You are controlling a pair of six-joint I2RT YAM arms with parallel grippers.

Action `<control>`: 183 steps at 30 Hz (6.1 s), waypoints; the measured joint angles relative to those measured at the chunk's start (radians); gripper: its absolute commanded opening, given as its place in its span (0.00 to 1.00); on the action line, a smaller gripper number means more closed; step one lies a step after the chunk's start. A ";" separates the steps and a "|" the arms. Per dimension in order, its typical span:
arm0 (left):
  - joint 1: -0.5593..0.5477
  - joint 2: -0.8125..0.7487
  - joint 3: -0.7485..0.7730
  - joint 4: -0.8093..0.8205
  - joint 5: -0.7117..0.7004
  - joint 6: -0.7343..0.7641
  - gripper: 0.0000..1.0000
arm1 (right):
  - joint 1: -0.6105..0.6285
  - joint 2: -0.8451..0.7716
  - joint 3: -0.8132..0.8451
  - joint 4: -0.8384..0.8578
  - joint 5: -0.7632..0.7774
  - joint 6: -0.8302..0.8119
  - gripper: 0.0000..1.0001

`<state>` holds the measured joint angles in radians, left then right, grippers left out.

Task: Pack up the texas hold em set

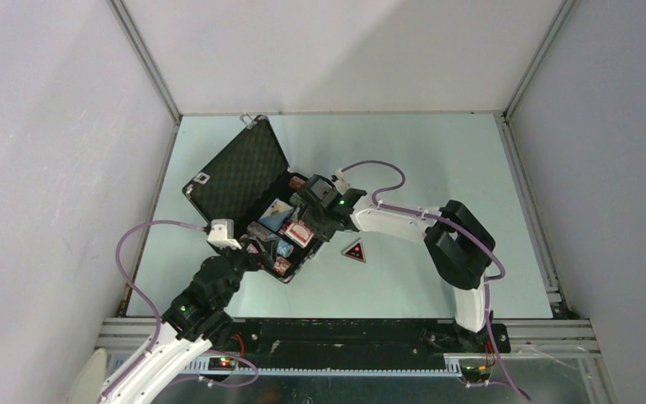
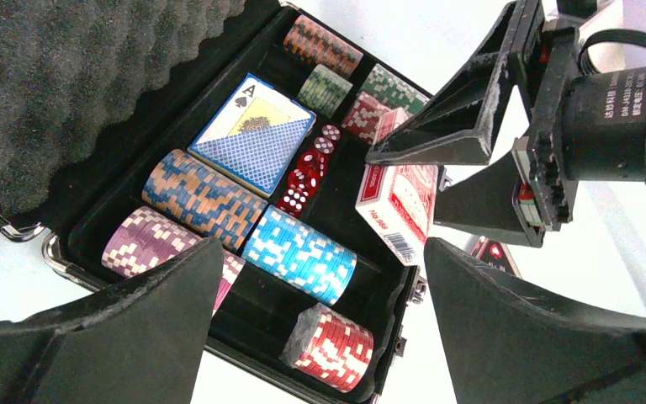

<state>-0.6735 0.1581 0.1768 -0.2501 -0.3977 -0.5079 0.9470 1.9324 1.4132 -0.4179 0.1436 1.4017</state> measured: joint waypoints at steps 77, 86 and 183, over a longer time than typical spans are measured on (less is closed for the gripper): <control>0.000 -0.038 -0.001 0.003 0.019 0.003 0.97 | -0.210 0.006 -0.152 -0.010 -0.071 -1.203 0.82; 0.000 -0.037 -0.001 0.003 0.019 0.003 0.97 | -0.198 0.039 -0.099 -0.059 -0.071 -1.198 0.66; 0.000 -0.113 -0.001 -0.119 -0.306 -0.131 0.96 | 0.053 -0.113 0.001 -0.005 0.079 -1.106 1.00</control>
<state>-0.6735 0.0448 0.1757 -0.3687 -0.7033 -0.6392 1.0000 1.8194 1.4143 -0.4229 0.2226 0.2955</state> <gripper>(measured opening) 0.947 0.994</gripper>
